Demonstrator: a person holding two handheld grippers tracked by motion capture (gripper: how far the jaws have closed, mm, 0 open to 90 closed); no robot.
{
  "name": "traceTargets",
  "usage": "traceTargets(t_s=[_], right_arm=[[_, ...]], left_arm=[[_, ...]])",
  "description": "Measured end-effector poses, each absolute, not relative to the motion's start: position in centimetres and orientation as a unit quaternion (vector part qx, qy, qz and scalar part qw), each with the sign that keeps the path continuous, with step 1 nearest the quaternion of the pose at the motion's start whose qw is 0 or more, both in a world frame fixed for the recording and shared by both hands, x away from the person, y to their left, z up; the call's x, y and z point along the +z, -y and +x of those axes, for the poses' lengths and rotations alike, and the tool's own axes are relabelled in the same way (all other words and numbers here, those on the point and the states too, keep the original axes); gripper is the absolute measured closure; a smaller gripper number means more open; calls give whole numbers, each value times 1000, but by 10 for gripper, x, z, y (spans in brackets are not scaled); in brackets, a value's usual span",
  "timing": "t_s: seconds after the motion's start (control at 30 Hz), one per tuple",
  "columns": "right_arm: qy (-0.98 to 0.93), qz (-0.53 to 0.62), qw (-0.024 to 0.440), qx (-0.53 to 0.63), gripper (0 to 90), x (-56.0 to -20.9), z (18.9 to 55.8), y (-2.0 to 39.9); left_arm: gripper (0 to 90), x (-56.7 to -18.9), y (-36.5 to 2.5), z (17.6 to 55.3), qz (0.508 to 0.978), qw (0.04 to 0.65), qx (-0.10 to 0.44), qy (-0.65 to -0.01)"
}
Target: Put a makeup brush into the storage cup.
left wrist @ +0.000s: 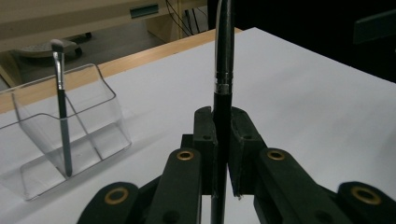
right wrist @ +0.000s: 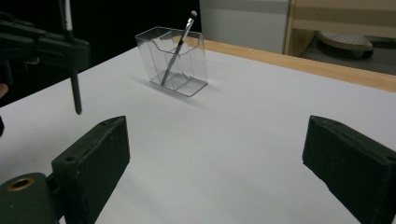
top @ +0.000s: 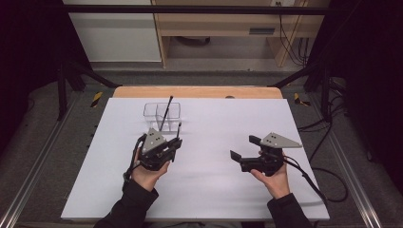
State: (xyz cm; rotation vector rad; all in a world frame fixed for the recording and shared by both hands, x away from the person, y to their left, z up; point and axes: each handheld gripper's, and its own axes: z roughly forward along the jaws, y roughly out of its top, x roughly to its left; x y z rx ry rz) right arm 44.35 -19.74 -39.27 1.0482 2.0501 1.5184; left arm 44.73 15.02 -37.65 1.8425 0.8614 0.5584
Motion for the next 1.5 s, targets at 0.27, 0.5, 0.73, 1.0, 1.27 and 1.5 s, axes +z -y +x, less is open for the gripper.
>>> traceTargets(t_s=[0.27, 0.5, 0.73, 1.0, 1.27, 1.5], right_arm=[[-719, 391, 214, 533, 52, -396, 436, 219], [-714, 400, 223, 529, 50, -399, 433, 230], [-709, 409, 226, 528, 51, -401, 429, 240], [-711, 413, 224, 524, 52, -406, 428, 242], [-710, 414, 223, 525, 53, -406, 428, 242], [-710, 414, 224, 524, 53, -406, 428, 242]], left_arm=[[831, -369, -169, 452, 747, 501, 238, -366], [831, -359, -186, 460, 730, 513, 245, -381], [831, -351, -194, 468, 721, 518, 252, -384], [831, -343, -194, 490, 718, 518, 254, -389], [832, -340, -192, 517, 719, 508, 258, -398], [832, -334, -194, 534, 711, 512, 262, -404]])
